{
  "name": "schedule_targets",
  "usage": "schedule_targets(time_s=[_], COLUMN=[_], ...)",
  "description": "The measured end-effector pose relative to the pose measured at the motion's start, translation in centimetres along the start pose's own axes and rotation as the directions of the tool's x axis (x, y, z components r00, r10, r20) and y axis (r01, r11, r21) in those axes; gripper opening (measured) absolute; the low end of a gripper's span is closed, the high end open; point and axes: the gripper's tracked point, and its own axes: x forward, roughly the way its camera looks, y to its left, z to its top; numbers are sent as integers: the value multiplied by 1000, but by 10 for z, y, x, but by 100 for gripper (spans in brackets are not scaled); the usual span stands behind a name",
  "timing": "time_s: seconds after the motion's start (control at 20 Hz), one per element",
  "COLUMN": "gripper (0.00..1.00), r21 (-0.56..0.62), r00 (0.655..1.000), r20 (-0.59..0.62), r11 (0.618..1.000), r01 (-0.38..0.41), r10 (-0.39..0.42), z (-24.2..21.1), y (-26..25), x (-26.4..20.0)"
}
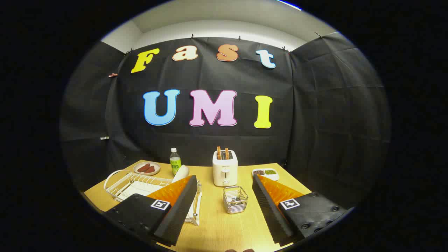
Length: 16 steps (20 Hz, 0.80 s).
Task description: Take the plate from the dish rack, then take the spoon from the basket and place it into the plate.
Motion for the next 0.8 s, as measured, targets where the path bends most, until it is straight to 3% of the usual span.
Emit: schedule_targets(time_s=[0.8], gripper=[98], r21=[-8], r00=[998], r20=[-53], r11=[1000], r01=[-14], r10=[14], z=[-14], y=[11], x=[12])
